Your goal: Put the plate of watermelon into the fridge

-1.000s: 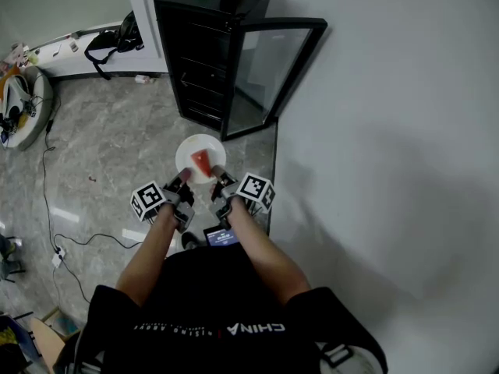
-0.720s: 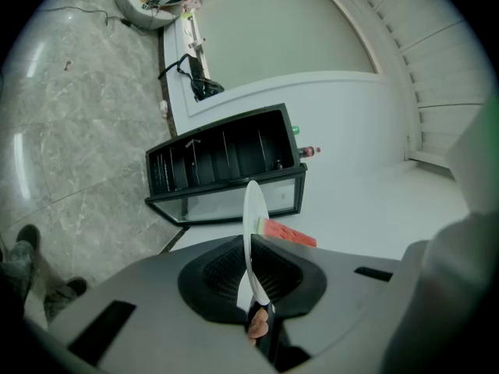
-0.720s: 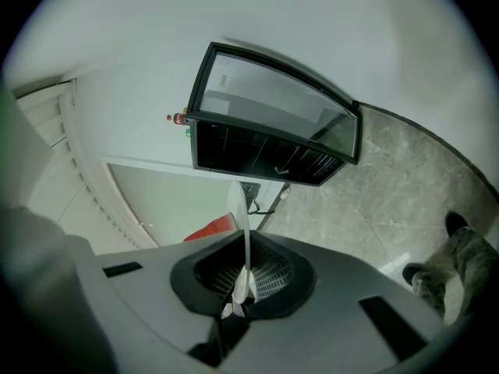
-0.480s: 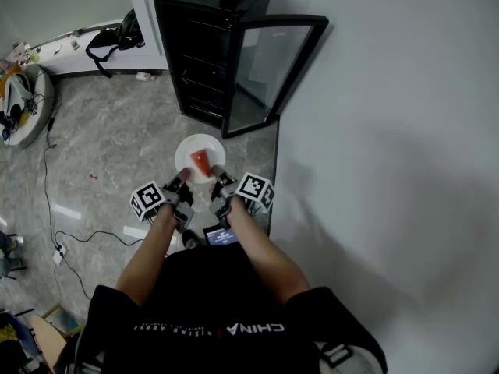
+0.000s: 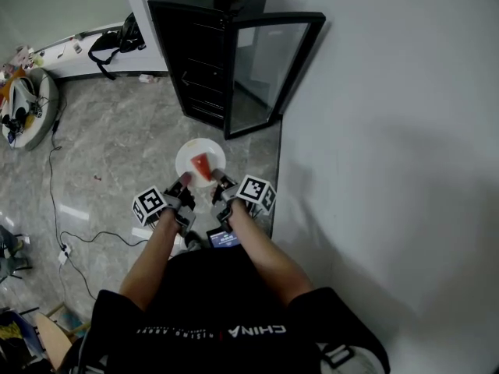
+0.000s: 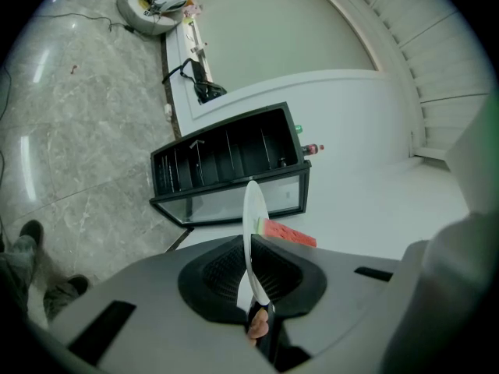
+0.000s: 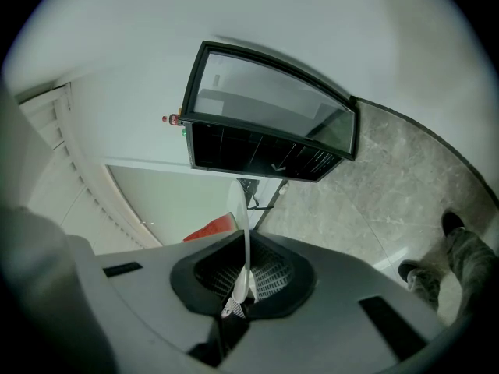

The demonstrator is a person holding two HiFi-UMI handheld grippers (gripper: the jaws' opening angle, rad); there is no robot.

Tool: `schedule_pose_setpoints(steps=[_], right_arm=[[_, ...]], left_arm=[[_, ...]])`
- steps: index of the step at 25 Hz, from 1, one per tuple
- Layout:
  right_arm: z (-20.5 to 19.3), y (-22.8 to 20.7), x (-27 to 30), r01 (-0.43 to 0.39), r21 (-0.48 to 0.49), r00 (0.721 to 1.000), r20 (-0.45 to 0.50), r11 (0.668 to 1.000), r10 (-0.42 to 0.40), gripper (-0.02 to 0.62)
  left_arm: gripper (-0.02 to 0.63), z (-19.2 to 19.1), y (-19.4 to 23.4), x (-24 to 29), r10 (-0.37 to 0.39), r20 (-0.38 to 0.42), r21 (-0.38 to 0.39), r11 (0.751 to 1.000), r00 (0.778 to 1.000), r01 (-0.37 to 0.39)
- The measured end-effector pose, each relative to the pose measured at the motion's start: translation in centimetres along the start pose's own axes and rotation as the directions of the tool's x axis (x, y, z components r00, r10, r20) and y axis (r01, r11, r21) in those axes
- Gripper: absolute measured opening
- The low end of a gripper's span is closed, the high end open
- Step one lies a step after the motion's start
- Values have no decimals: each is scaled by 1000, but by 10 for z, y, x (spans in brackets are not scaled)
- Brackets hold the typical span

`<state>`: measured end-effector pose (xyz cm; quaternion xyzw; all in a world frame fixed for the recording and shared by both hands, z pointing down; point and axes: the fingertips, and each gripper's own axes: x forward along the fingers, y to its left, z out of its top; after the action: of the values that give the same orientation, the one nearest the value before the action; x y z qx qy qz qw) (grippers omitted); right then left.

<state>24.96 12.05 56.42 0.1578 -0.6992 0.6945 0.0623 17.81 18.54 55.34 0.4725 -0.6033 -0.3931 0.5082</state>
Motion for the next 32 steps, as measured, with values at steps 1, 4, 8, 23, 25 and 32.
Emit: schedule_pose_setpoints(steps=[1, 4, 8, 23, 25, 32], right_arm=[[2, 0, -1, -2, -2, 1000, -6, 1000, 2, 21], [8, -3, -3, -4, -5, 1000, -29, 1000, 4, 21], [10, -8, -5, -4, -8, 999, -52, 1000, 3, 21], [26, -9, 27, 6, -5, 998, -59, 1000, -6, 21], [30, -6, 43, 8, -6, 999, -49, 1000, -8, 21], [41, 23, 103, 12, -5, 1000, 4, 1000, -12, 21]], left_arm=[[25, -1, -2, 2, -3, 6, -1, 1000, 1000, 3], [25, -7, -3, 6, -1, 22, -9, 1000, 1000, 1], [26, -14, 1, 7, 16, 42, -24, 1000, 999, -15], [25, 12, 11, 29, 5, 54, -39, 999, 999, -3], [25, 27, 15, 36, 7, 45, -43, 999, 999, -5], [25, 97, 13, 60, -27, -1, -22, 999, 1000, 27]])
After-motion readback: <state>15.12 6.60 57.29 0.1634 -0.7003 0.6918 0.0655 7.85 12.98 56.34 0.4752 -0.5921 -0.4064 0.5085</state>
